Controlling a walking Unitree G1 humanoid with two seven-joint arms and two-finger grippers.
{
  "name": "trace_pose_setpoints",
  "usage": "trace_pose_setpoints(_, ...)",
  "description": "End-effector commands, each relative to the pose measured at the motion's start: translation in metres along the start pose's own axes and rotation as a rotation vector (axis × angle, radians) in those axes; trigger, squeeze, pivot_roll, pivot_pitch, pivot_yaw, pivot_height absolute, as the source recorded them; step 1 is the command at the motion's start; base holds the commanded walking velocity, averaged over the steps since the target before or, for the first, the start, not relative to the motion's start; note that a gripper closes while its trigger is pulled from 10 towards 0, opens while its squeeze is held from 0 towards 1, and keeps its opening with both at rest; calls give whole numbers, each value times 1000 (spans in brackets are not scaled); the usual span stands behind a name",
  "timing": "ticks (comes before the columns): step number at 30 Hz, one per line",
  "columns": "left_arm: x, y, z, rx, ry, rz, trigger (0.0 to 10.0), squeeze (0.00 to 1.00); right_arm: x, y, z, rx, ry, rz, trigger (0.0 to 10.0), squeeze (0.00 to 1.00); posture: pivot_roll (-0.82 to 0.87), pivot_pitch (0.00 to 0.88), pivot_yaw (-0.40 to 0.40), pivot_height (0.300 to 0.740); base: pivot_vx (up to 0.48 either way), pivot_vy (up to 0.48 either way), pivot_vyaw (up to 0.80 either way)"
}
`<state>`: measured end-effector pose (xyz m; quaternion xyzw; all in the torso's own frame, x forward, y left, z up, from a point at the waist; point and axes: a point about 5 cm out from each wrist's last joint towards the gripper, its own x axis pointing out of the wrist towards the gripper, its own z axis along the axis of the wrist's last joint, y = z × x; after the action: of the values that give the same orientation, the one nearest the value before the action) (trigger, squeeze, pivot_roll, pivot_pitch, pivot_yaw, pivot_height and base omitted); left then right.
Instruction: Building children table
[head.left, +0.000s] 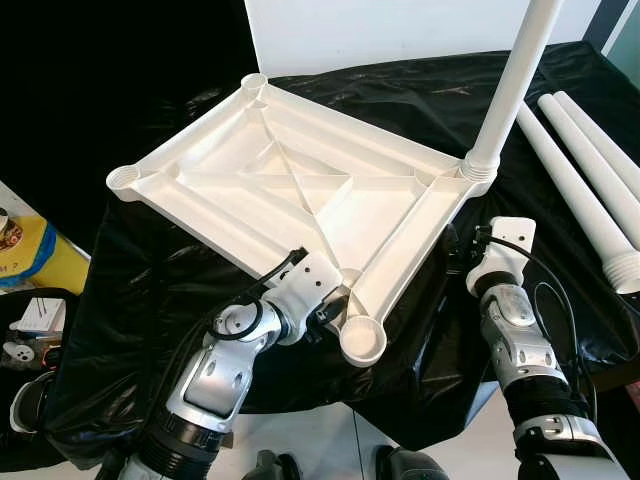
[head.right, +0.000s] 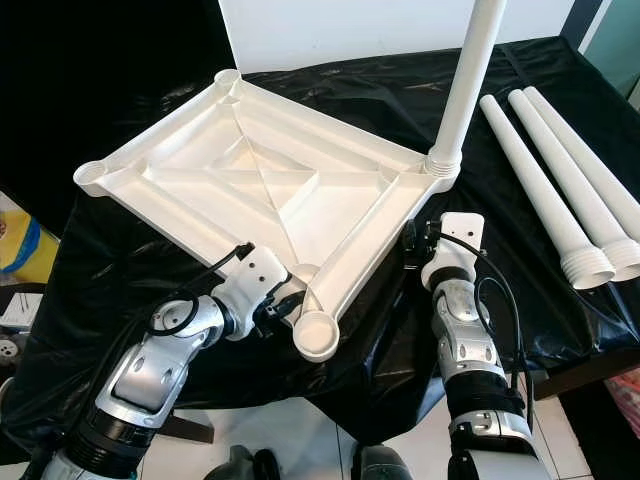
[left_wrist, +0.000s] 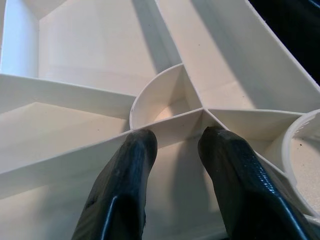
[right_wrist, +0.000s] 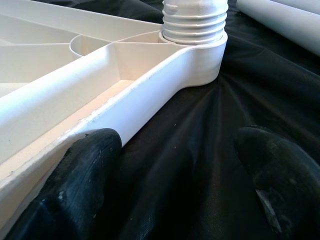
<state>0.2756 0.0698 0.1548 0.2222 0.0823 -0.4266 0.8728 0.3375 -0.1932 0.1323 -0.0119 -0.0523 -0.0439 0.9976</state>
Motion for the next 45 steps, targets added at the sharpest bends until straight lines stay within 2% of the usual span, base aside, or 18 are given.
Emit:
trace_pose_setpoints(1, -5, -2, 19, 60, -105, -93, 10000, 0, -8, 7, -10, -25, 19, 52, 10000, 0, -106, 152, 62, 740, 0, 0, 0)
trace_pose_setpoints(7, -10, 9, 26, 73, -163, -57, 10000, 0, -14, -1, -13, -45, 13, 48, 10000, 0, -108, 147, 63, 740, 0, 0, 0)
trace_pose_setpoints(9, -11, 23, 21, 95, -137, -2, 10000, 0, -20, -9, -14, -54, 13, 35, 10000, 0, -114, 142, 64, 740, 0, 0, 0)
trace_pose_setpoints(10, -11, 23, 21, 95, -137, -2, 10000, 0, -20, -9, -14, -54, 13, 35, 10000, 0, -114, 142, 64, 740, 0, 0, 0)
trace_pose_setpoints(11, -13, 36, 16, 86, -117, 42, 10000, 0, -25, -15, -15, -62, 13, 29, 10000, 0, -119, 136, 66, 740, 0, 0, 0)
trace_pose_setpoints(12, -13, 36, 16, 86, -117, 42, 10000, 0, -25, -15, -15, -62, 13, 29, 10000, 0, -119, 136, 66, 740, 0, 0, 0)
trace_pose_setpoints(13, -14, 43, 14, 84, -109, 55, 10000, 0, -27, -17, -15, -66, 11, 28, 10000, 0, -121, 135, 67, 740, 0, 0, 0)
trace_pose_setpoints(14, -14, 47, 9, 106, -86, 60, 10000, 1000, -30, -19, -14, -71, 9, 30, 10000, 0, -126, 131, 70, 740, 0, 0, 0)
trace_pose_setpoints(19, -18, 57, -2, 157, -32, 54, 10000, 1000, -36, -23, -11, -82, -2, 32, 10000, 0, -142, 130, 83, 740, 0, 0, 0)
trace_pose_setpoints(23, -22, 59, -4, 166, -34, 28, 10000, 1000, -39, -26, -9, -87, -9, 29, 10000, 0, -145, 133, 86, 740, 0, 0, 0)
trace_pose_setpoints(24, -26, 56, -2, 149, -63, -20, 10000, 0, -40, -28, -8, -89, -12, 25, 10000, 0, -147, 137, 88, 740, 0, 0, 0)
trace_pose_setpoints(26, -29, 54, 0, 138, -86, -56, 10000, 0, -41, -29, -8, -91, -13, 23, 10000, 0, -148, 138, 89, 740, 0, 0, 0)
trace_pose_setpoints(30, -43, 44, 4, 41, -169, -208, 10000, 0, -46, -31, -7, -94, -9, 17, 10000, 0, -145, 151, 89, 740, 0, 0, 0)
trace_pose_setpoints(32, -45, 41, 2, 26, -165, -240, 10000, 0, -47, -31, -7, -94, -7, 16, 10000, 0, -145, 151, 89, 740, 0, 0, 0)
trace_pose_setpoints(35, -48, 34, -7, 38, -110, -305, 10000, 0, -47, -31, -6, -96, -5, 21, 10000, 0, -143, 158, 84, 740, 0, 0, 0)
trace_pose_setpoints(38, -48, 32, -9, 54, -96, -312, 10000, 0, -48, -31, -6, -98, -5, 23, 10000, 0, -142, 157, 83, 740, 0, 0, 0)
trace_pose_setpoints(40, -43, 35, -21, 100, -17, -270, 10000, 0, -46, -32, -4, -101, -7, 25, 10000, 0, -142, 158, 79, 740, 0, 0, 0)
trace_pose_setpoints(45, -35, 40, -29, 139, 40, -207, 10000, 0, -43, -32, -1, -103, -11, 27, 10000, 0, -143, 159, 74, 740, 0, 0, 0)
